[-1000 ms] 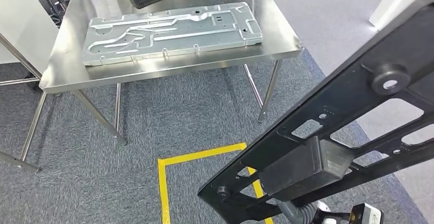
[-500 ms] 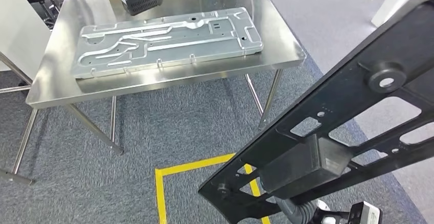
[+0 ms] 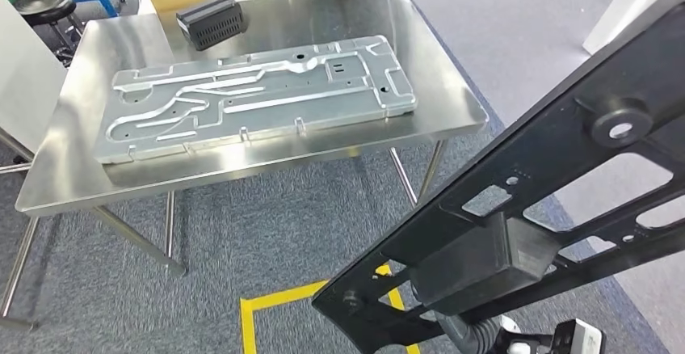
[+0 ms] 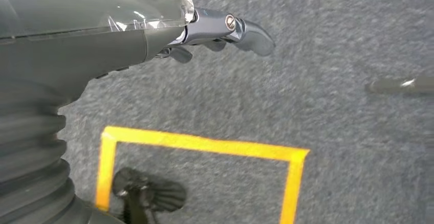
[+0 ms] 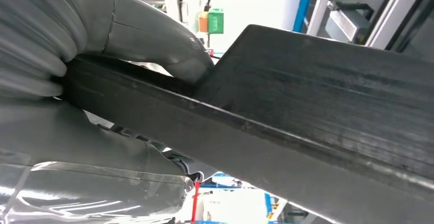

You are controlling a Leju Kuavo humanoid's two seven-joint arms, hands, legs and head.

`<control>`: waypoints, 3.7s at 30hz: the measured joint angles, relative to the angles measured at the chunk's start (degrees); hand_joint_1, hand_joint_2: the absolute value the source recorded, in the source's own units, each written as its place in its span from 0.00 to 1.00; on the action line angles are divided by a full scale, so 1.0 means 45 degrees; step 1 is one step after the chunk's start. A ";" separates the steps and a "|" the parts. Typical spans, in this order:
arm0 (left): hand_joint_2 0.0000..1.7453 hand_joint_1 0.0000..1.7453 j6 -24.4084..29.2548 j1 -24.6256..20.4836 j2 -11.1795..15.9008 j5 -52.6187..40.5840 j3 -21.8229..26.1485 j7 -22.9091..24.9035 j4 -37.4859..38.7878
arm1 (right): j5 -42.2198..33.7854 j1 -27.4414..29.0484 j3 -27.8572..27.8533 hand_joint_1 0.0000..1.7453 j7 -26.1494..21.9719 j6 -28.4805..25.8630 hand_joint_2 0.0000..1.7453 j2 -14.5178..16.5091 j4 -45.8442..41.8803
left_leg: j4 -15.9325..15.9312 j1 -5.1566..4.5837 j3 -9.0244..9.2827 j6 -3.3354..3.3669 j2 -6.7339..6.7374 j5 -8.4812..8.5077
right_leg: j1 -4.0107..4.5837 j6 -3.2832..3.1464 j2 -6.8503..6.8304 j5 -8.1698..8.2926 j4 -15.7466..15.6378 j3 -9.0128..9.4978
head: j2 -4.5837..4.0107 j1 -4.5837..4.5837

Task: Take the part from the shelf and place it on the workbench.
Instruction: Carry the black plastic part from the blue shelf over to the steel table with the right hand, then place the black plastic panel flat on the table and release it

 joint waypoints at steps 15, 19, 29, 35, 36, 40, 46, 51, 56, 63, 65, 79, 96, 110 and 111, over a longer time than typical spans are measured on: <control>1.00 0.00 -0.0069 -0.0044 0.0027 -0.0110 0.0000 -0.0078 0.0000 | 0.0094 0.0019 -0.0013 1.00 0.0001 -0.0291 1.00 0.0017 -0.0035 | -0.0091 0.0159 0.2217 -0.0436 -0.0078 -0.1602 | -0.0180 -0.0099 -0.0258 0.1582 0.0003 -0.2441 | 0.0000 0.0005; 1.00 0.00 -0.0079 -0.0097 0.0036 -0.0102 0.0000 -0.0137 0.0002 | 0.0144 0.0025 -0.0024 1.00 -0.0001 -0.0451 1.00 0.0036 -0.0080 | 0.2138 0.0223 0.0988 -0.0639 -0.0057 -0.2378 | -0.0152 -0.0393 -0.0232 0.1323 -0.0120 -0.2041 | 0.0000 0.0001; 1.00 0.00 -0.0084 0.0002 0.0079 -0.0097 0.0000 -0.0148 0.0004 | 0.0180 0.0077 -0.0034 1.00 0.0004 -0.0485 1.00 0.0037 -0.0078 | 0.0062 -0.0044 0.0316 0.0001 -0.0074 -0.0753 | -0.0013 -0.0177 -0.0099 0.0544 -0.0068 -0.1005 | 0.0000 0.0000; 1.00 0.00 -0.0129 -0.0046 0.0076 -0.0096 0.0000 -0.0164 0.0002 | 0.0193 0.0087 -0.0028 1.00 -0.0006 -0.0612 1.00 0.0033 -0.0114 | -0.0367 0.0077 0.1035 0.0200 -0.0076 -0.0683 | -0.0097 0.0186 -0.0141 -0.0703 0.2509 -0.2376 | 0.0000 0.0004; 1.00 0.00 -0.0151 -0.0028 0.0060 -0.0097 0.0000 -0.0164 0.0002 | 0.0232 0.0109 -0.0028 1.00 -0.0005 -0.0721 1.00 0.0029 -0.0115 | -0.0363 0.0090 0.1104 0.0174 -0.0096 -0.0766 | -0.0132 0.0242 -0.0151 -0.0793 0.3012 -0.2819 | 0.0000 0.0004; 1.00 0.00 -0.0237 -0.0018 0.0005 -0.0066 0.0008 -0.0189 0.0002 | 0.0815 0.0149 -0.0018 1.00 -0.0001 -0.1633 1.00 -0.0041 -0.0119 | -0.0331 0.0214 0.1697 -0.0059 -0.0329 -0.1215 | -0.0258 0.0405 -0.0098 0.1026 0.1311 -0.2785 | 0.0000 0.0003; 1.00 0.00 -0.0326 -0.0032 -0.0074 0.0080 0.0049 -0.0371 0.0006 | 0.1941 -0.0169 -0.0024 1.00 0.0173 -0.3587 1.00 -0.0130 -0.0594 | -0.0091 0.0224 0.1771 -0.0465 -0.0395 -0.1567 | -0.0187 -0.0170 -0.0067 0.1556 0.0004 -0.2564 | 0.0000 -0.0001; 1.00 0.00 -0.0400 -0.0217 -0.0188 0.0146 0.0096 -0.0498 0.0010 | 0.2898 -0.1991 -0.0428 1.00 0.1228 -0.5002 1.00 -0.0606 -0.0529 | 0.3190 0.0266 -0.0256 -0.0680 -0.0137 -0.2712 | -0.0176 -0.0379 -0.0069 0.1412 -0.0133 -0.2263 | 0.0000 -0.0004; 1.00 0.00 -0.0622 -0.0288 -0.0340 0.0049 0.0095 -0.0647 0.0017 | 0.5407 -0.5199 -0.0736 1.00 0.2991 -0.6937 1.00 -0.1696 0.1004 | 0.1081 0.0218 -0.0195 -0.0424 -0.0053 -0.0691 | -0.0104 -0.0341 -0.0026 0.1235 -0.0135 -0.1960 | 0.0000 -0.0002; 1.00 0.00 -0.0975 -0.0544 -0.0409 -0.0257 0.0057 -0.0880 0.0029 | 1.1284 -1.2694 0.0614 1.00 0.6423 -0.8807 1.00 -0.2794 0.7104 | -0.0231 0.0141 0.0045 0.0037 -0.0019 0.0028 | -0.0117 0.0158 -0.0100 0.0817 0.0553 -0.2427 | 0.0000 0.0000; 1.00 0.00 -0.0981 -0.0659 -0.0435 -0.0313 0.0036 -0.0883 0.0032 | 1.2960 -1.4633 0.1478 1.00 0.6964 -0.9114 1.00 -0.2737 0.9128 | -0.0260 0.0138 0.0064 0.0103 -0.0018 0.0048 | -0.0140 0.0203 -0.0162 0.0103 0.2122 -0.3218 | 0.0000 0.0000; 1.00 0.00 -0.0968 -0.0714 -0.0550 -0.0342 -0.0005 -0.0873 0.0050 | 1.4019 -1.7728 0.3417 1.00 0.7298 -0.9600 1.00 -0.2254 1.3708 | 0.1268 0.0183 -0.0341 -0.0458 -0.0164 -0.1193 | -0.0177 -0.0200 -0.0220 0.1744 -0.0187 -0.2621 | 0.0000 0.0000; 1.00 0.00 -0.1359 -0.1289 -0.0645 -0.0331 -0.0112 -0.1123 0.0092 | 1.8447 -1.7962 0.7255 1.00 0.6317 -0.7563 1.00 0.0609 1.8414 | -0.0286 0.0346 -0.0018 -0.0035 -0.0077 0.0142 | -0.0112 0.0201 -0.0170 0.0259 0.2273 -0.3523 | 0.0000 0.0000; 1.00 0.00 -0.1111 -0.1750 -0.0936 -0.0527 -0.0782 -0.0920 0.0138 | 1.7515 -1.5356 0.7821 0.50 0.5274 -0.9013 0.50 0.2930 1.9768 | 0.1262 0.0229 -0.0345 -0.0636 -0.0042 -0.1145 | -0.0080 -0.0397 -0.0276 0.1992 -0.0402 -0.2588 | 0.0000 -0.0001; 1.00 0.00 -0.1059 -0.1770 -0.0941 -0.0561 -0.0844 -0.0885 0.0138 | 1.7439 -1.5290 0.7820 0.25 0.5258 -0.9077 0.25 0.2931 1.9788 | 0.2125 0.0255 -0.0724 -0.0696 -0.0042 -0.1555 | -0.0081 -0.0415 -0.0290 0.1990 -0.0403 -0.2580 | 0.0000 -0.0001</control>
